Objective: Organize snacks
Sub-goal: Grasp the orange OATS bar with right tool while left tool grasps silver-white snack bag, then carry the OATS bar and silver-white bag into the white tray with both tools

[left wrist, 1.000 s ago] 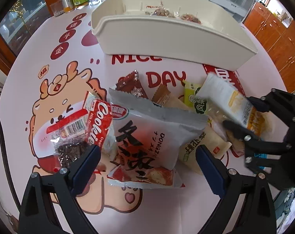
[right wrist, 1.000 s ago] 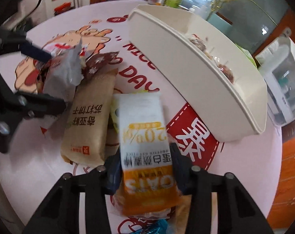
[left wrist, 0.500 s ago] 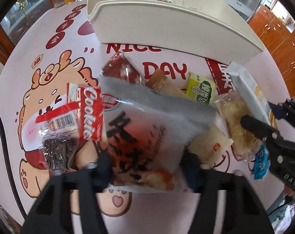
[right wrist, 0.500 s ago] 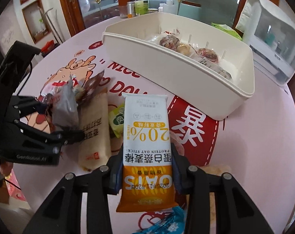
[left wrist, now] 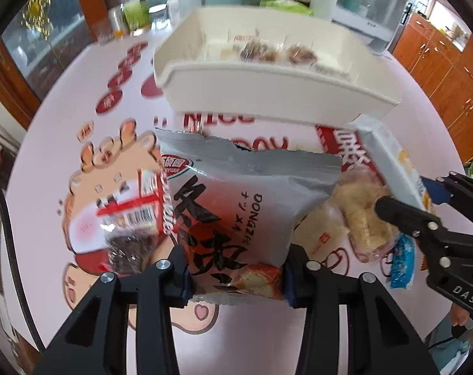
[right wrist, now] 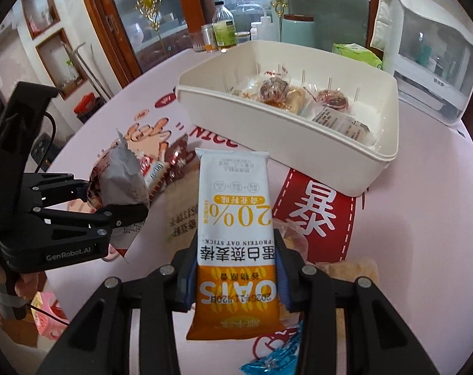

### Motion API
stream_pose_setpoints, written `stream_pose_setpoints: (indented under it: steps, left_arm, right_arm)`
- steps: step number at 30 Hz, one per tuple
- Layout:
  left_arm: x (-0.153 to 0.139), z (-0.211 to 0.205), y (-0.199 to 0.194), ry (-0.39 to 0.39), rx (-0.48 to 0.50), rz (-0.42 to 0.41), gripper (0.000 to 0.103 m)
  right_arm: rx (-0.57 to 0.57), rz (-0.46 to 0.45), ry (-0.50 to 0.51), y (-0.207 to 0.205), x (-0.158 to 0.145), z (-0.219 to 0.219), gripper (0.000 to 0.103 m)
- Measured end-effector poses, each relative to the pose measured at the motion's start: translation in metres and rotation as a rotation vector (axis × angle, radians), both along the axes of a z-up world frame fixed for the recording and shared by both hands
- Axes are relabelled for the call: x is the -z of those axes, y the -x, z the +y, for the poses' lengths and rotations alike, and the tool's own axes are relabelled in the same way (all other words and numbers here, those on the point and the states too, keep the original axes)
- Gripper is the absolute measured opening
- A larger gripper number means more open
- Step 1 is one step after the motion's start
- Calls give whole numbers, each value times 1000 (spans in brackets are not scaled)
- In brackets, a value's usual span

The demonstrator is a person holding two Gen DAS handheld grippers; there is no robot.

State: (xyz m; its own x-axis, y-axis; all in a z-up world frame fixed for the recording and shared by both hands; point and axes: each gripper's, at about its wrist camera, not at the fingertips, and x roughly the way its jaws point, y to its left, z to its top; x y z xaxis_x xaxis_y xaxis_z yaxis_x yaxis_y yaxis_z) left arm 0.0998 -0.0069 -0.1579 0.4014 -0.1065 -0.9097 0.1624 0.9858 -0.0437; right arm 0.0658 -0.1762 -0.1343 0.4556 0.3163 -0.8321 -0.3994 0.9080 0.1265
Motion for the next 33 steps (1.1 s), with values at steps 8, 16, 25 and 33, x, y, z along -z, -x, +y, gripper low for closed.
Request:
stream_pose_setpoints:
  steps: [8, 16, 25, 33]
  left_arm:
    - [-46, -7, 7, -16, 41, -100, 41]
    - [-78, -9, 1, -28, 63, -163, 41]
    - [-109, -12, -22, -62, 79, -238, 41]
    - [-130, -18, -51, -87, 83, -283, 41]
  right_arm:
    - [47, -32, -77, -2, -35, -5, 40]
    - [116, -73, -90, -9, -65, -11, 40]
    - [174, -139, -104, -30, -98, -19, 40]
    - [216, -189, -122, -58, -123, -19, 40]
